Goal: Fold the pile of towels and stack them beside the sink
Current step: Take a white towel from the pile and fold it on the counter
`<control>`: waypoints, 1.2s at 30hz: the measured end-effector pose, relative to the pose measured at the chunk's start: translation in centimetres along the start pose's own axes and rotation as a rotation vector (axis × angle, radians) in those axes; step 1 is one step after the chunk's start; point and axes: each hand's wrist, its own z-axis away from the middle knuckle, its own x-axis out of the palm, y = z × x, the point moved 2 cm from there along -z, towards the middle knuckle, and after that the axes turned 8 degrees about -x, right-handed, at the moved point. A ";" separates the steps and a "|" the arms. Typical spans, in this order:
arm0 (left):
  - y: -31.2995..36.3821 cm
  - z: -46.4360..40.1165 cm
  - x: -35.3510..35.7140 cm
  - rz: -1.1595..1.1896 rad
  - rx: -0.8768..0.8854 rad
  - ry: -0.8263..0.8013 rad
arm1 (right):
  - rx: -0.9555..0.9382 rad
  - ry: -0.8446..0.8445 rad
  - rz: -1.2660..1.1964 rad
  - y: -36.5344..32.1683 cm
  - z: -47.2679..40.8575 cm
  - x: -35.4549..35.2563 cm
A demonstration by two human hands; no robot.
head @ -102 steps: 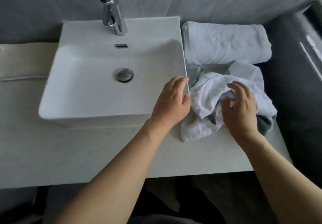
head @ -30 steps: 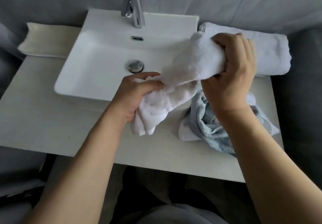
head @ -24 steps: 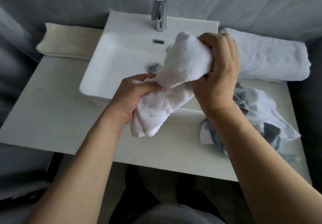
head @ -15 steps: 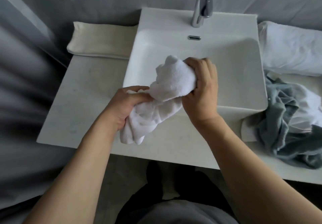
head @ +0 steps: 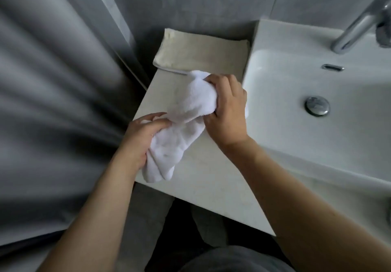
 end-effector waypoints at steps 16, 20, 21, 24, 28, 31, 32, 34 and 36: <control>2.1 -17.2 -2.5 -0.682 0.053 -0.103 | 1.348 -0.107 -0.199 10.3 1.5 14.0; 2.7 -19.8 0.9 -0.493 -0.123 -0.221 | 1.547 0.161 -0.552 11.2 0.8 15.8; 2.7 -20.1 1.1 -0.417 -0.167 -0.222 | 1.579 0.204 -0.604 11.2 0.7 16.2; 3.3 -20.9 0.3 -0.317 -0.148 -0.149 | 1.519 0.239 -0.452 11.3 0.4 16.4; 5.0 -21.1 -2.0 0.020 -0.175 -0.232 | 1.152 0.232 -0.371 10.4 -2.0 14.5; 6.1 -21.2 -4.3 0.242 -0.118 -0.244 | 0.851 -0.034 -0.215 10.1 -5.2 13.3; 6.3 -21.3 -4.9 0.236 -0.089 -0.212 | 0.718 -0.172 0.009 10.1 -6.2 13.0; 6.3 -21.9 -5.8 0.073 -0.058 -0.087 | 0.441 -0.297 0.486 10.2 -7.6 12.7; 5.9 -22.8 -6.6 -0.215 -0.023 0.078 | 0.381 -0.291 0.642 10.6 -7.9 12.8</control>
